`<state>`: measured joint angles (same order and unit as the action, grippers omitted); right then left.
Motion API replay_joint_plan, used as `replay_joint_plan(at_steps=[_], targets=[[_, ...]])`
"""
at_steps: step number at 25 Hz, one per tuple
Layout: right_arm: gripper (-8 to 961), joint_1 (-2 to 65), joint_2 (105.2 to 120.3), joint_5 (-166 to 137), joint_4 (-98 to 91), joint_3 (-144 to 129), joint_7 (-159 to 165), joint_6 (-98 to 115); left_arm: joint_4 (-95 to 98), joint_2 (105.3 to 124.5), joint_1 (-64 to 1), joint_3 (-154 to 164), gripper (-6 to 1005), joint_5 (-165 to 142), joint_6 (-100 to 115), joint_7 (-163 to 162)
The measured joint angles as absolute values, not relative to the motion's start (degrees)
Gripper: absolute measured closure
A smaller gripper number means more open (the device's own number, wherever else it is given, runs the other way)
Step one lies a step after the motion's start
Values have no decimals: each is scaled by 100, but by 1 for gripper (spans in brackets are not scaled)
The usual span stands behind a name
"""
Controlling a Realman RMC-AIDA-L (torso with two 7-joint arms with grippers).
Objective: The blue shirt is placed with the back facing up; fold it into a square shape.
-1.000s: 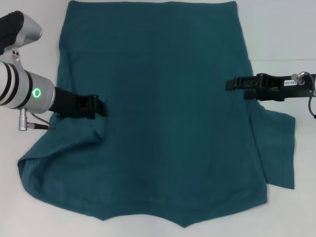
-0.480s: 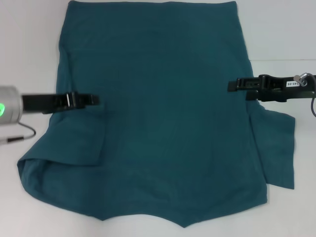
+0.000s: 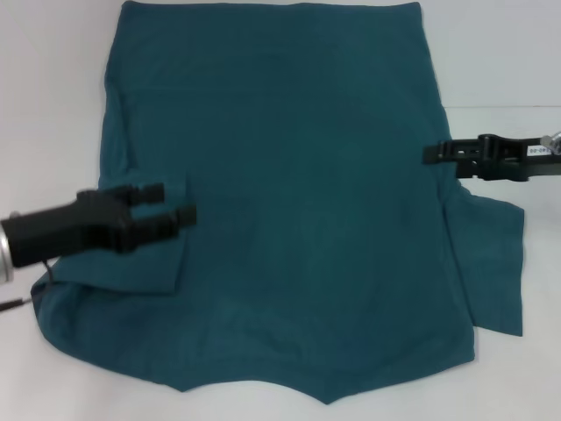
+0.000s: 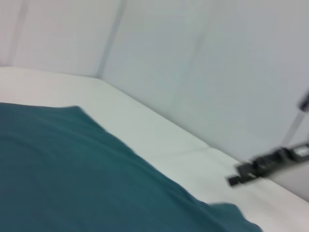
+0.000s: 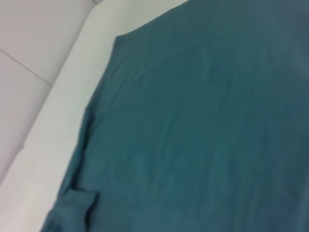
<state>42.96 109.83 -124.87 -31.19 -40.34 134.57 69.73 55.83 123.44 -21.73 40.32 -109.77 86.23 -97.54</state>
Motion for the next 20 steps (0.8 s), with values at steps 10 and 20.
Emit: replay_joint_plan(at_steps=[10,20], targets=[[72,4048,10753,-12687,-3546,-4059,13293,7720,5571,12357,-2131,4047,137,-11633,9124,-9698],[73,3736,10294,-13033,-3551,-3997,14228,8575,5458,12391,-2175,3999,100,-11640,8605,-10256]])
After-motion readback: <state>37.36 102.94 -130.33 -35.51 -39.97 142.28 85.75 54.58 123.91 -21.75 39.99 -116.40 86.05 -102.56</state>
